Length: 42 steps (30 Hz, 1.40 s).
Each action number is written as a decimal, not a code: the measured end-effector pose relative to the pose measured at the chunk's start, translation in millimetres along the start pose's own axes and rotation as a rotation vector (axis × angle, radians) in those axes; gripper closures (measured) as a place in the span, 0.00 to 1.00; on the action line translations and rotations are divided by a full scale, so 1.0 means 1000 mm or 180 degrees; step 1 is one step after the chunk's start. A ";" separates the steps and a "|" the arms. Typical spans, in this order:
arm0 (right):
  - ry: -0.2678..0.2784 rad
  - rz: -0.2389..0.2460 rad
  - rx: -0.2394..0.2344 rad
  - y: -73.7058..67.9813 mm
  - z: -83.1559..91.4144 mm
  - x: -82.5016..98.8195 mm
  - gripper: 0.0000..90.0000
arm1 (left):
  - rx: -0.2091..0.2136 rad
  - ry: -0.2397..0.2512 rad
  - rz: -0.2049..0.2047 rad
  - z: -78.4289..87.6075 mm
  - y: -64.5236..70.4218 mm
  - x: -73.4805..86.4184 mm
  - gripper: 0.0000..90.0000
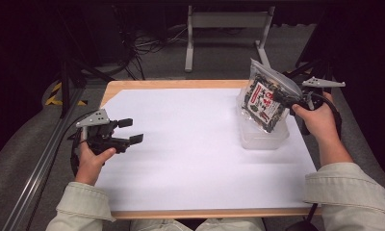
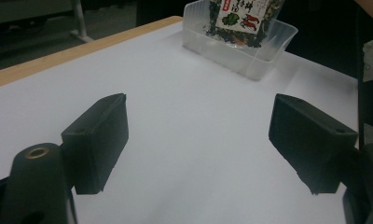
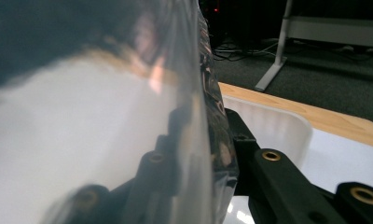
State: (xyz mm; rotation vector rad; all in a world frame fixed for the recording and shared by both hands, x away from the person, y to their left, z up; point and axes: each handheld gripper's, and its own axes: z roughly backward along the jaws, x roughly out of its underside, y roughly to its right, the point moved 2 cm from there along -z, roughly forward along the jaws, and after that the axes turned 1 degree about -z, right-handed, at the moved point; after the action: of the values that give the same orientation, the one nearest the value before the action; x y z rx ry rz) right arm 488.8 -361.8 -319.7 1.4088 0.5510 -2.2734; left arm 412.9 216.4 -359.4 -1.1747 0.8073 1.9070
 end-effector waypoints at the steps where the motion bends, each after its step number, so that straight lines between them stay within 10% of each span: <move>1: 0.0007 -0.0049 0.0000 0.003 0.000 0.001 0.84 | 0.0000 0.0000 0.0000 0.000 0.000 0.000 0.23; 19: 0.0095 -0.0243 -0.0018 0.016 0.001 0.007 0.82 | 0.0011 0.0005 0.0022 0.001 0.000 0.000 0.23; 23: 0.0005 -0.0040 0.0165 0.014 0.000 0.002 0.73 | 0.0012 0.0012 -0.0001 0.001 -0.001 0.001 0.23; 31: 0.0451 0.0154 0.0231 0.011 0.015 -0.016 0.27 | 0.0010 0.0014 0.0023 0.001 -0.001 0.001 0.23; 42: 0.0942 0.0579 0.0407 -0.018 0.060 -0.056 0.24 | -0.0080 -0.0007 0.0042 0.003 0.009 0.009 0.22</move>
State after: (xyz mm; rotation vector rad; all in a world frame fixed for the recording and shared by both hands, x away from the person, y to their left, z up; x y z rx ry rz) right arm 457.5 -371.1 -241.8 1.7964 0.3515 -2.0012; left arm 401.2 217.0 -365.5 -1.1849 0.7937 1.9342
